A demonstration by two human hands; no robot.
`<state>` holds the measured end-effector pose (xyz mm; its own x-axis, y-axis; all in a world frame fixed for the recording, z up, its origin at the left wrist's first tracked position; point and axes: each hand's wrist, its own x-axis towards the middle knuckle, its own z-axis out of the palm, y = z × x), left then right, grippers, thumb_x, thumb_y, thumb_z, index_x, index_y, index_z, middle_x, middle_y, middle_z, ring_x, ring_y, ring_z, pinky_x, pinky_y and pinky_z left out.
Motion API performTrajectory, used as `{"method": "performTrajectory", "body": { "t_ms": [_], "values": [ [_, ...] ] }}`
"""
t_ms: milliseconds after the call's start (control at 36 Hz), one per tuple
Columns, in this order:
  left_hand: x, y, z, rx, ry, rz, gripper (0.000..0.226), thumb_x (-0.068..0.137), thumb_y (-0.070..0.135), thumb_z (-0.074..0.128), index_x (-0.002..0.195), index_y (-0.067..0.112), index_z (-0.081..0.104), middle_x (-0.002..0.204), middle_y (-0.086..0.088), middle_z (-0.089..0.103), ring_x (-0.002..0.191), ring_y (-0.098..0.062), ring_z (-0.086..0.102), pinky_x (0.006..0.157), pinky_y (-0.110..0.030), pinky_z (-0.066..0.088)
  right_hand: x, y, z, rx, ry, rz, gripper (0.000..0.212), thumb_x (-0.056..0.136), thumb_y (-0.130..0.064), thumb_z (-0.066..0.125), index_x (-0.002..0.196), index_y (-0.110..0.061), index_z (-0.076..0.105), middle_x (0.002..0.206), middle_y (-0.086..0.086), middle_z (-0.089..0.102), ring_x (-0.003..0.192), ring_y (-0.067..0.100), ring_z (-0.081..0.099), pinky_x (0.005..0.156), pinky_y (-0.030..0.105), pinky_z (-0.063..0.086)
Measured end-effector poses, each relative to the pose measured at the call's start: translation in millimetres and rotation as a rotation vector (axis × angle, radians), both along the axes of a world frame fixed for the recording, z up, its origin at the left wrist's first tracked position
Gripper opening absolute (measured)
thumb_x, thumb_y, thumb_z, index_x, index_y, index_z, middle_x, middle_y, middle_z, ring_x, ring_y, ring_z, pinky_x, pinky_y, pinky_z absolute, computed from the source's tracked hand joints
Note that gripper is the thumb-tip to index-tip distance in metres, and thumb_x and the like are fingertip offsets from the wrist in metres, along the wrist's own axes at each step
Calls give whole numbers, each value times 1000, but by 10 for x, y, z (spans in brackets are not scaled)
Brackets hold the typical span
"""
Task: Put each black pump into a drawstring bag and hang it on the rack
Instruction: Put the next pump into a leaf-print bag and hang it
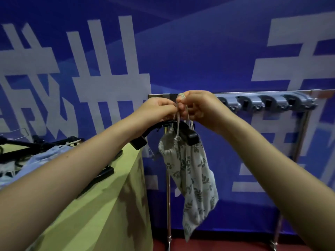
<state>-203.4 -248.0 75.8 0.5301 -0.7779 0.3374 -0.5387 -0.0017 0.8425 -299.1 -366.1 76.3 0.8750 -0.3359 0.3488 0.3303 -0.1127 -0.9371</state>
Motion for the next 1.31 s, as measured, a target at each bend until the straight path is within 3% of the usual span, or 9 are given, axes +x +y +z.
{"method": "performTrajectory", "body": {
  "t_ms": [194,306,389,472,556,694,944,1194,1306],
  "values": [
    [-59,-301,-55,99,-71,-92,17,89,6,58,99,0,71,92,-11,69,84,-17,60,79,-24,48,-84,-270,-30,-4,87,-111,25,89,4,40,74,-9,54,61,6,52,48,14,46,50,21,43],
    [-108,-534,-51,55,159,-237,12,90,3,52,90,3,64,83,-8,65,80,-14,60,83,-25,49,-147,-568,-17,22,115,-239,26,87,3,38,66,-8,50,49,2,43,45,18,39,49,27,38],
    [-100,-695,-63,68,362,-324,13,91,8,42,80,9,46,62,0,40,55,-9,41,64,-23,40,-200,-818,-52,8,133,-325,22,87,2,40,68,-6,47,39,-4,31,35,11,28,46,26,32],
    [-112,-913,-92,231,88,-148,26,84,18,51,61,21,39,55,4,34,50,-12,29,52,-26,27,-245,-1006,-188,-135,149,-389,19,86,2,47,70,-7,51,43,-3,33,37,10,31,45,23,35],
    [-133,-1100,-105,386,-194,-22,25,87,15,52,63,18,45,57,1,42,57,-16,35,54,-29,28,-289,-1131,-368,-276,166,-349,20,89,0,52,72,-8,58,47,-5,37,43,7,33,47,21,35],
    [-60,-1335,-142,350,-131,-56,27,87,17,52,60,17,48,56,4,48,57,-14,39,59,-27,33,-339,-1358,-524,-501,153,-462,15,93,-10,60,86,0,69,62,2,53,52,2,49,52,18,46],
    [89,-1709,-274,157,-193,58,30,93,21,52,63,17,52,63,2,53,58,-13,44,60,-30,35,9,-1577,-674,-410,-19,-673,18,94,-16,60,77,-21,62,69,-1,61,63,13,57,67,41,54],
    [167,-1799,-386,41,-95,90,30,96,22,47,67,18,53,71,1,57,77,-19,53,77,-34,42,159,-1524,-722,-251,-127,-698,10,94,-14,60,85,-9,64,68,-3,59,63,9,53,62,27,47],
    [189,-1836,-405,139,-153,97,30,97,17,44,71,15,58,71,3,60,72,-15,55,66,-24,45,182,-1513,-724,-160,-17,-665,15,94,-12,58,81,-7,62,56,-3,53,45,3,47,47,15,40]
  ]
}}
